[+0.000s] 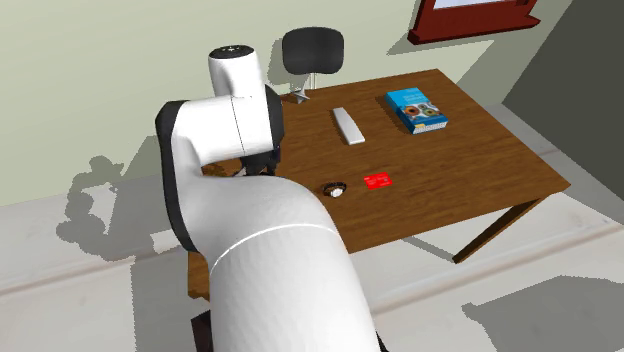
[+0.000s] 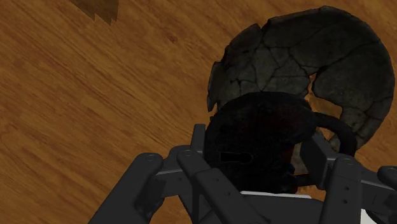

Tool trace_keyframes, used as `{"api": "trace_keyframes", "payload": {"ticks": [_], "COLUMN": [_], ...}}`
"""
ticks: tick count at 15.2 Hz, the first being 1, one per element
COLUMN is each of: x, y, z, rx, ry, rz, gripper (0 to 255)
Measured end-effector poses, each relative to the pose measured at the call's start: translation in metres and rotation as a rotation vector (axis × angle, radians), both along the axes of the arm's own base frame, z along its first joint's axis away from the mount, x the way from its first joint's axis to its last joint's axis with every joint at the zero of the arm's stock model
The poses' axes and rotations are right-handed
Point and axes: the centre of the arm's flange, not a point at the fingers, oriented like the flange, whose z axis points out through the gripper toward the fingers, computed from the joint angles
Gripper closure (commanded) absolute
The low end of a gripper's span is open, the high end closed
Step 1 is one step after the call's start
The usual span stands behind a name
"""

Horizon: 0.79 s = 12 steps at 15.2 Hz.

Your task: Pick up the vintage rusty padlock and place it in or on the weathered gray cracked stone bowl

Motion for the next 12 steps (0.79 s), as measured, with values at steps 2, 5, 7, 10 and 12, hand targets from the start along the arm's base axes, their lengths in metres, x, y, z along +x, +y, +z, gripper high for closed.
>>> {"api": "trace_keyframes", "payload": {"ticks": [2, 5, 7, 10, 12], "x": [-0.013, -0.022, -0.023, -0.015, 0.014], "y": [0.018, 0.029, 0.031, 0.022, -0.008], "z": [0.0, -0.012, -0.022, -0.019, -0.015], "rx": [0.0, 0.0, -0.001, 0.035, 0.159], "ry": [0.0, 0.0, 0.001, 0.022, 0.099], "rz": [0.0, -0.001, -0.001, 0.015, 0.096], "gripper": [255, 255, 255, 0, 0]}}
